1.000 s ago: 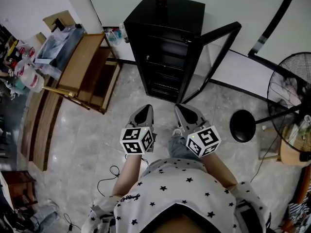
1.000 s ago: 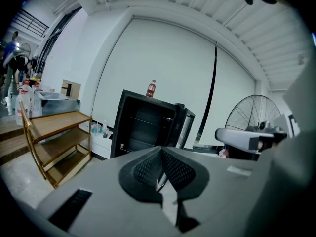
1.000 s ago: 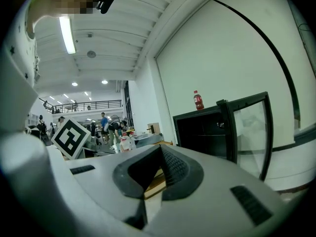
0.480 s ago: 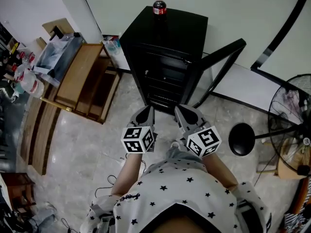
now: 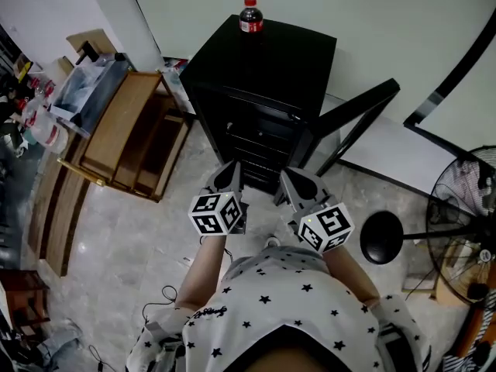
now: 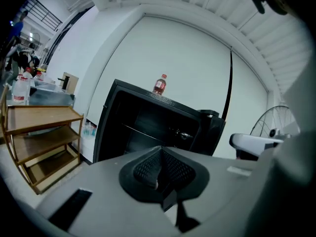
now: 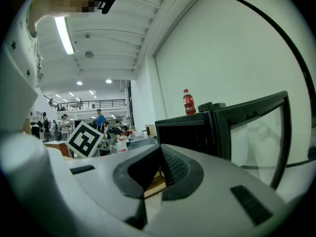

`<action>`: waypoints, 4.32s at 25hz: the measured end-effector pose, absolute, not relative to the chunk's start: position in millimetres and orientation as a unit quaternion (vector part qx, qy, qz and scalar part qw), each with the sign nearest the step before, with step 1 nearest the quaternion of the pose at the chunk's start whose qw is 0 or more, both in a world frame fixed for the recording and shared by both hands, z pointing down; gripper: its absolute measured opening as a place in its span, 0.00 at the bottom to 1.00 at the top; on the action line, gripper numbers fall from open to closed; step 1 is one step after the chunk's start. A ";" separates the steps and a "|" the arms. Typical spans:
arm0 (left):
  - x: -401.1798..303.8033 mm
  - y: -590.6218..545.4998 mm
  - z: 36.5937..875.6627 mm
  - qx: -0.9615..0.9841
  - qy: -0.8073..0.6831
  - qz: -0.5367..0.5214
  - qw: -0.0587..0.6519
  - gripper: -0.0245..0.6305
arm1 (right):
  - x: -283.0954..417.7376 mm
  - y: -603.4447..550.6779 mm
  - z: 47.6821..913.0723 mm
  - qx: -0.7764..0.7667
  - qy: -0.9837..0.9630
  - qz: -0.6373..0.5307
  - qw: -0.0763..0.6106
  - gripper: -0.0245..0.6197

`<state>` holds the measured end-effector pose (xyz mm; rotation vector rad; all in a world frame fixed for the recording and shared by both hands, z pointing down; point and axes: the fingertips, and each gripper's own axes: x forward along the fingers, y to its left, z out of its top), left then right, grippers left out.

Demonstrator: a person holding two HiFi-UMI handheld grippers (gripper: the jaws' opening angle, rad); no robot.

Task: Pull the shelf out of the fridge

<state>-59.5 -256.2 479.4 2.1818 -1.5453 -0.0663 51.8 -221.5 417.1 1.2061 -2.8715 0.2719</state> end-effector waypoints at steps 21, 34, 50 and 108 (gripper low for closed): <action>-51.3 -388.2 514.2 0.724 -0.444 -0.317 0.421 0.06 | 46.1 -258.4 423.1 0.381 -0.919 0.099 0.013 0.03; -53.7 -448.0 542.6 0.689 -0.407 -0.377 0.467 0.21 | 41.3 -275.3 431.1 0.391 -0.915 0.097 0.027 0.03; -41.8 -508.6 557.5 0.650 -0.367 -0.412 0.522 0.28 | 39.9 -291.9 434.8 0.405 -0.909 0.093 0.041 0.03; -78.5 -365.6 558.6 0.627 -0.364 -0.448 0.523 0.09 | 26.6 -238.2 457.7 0.360 -0.928 0.082 0.051 0.03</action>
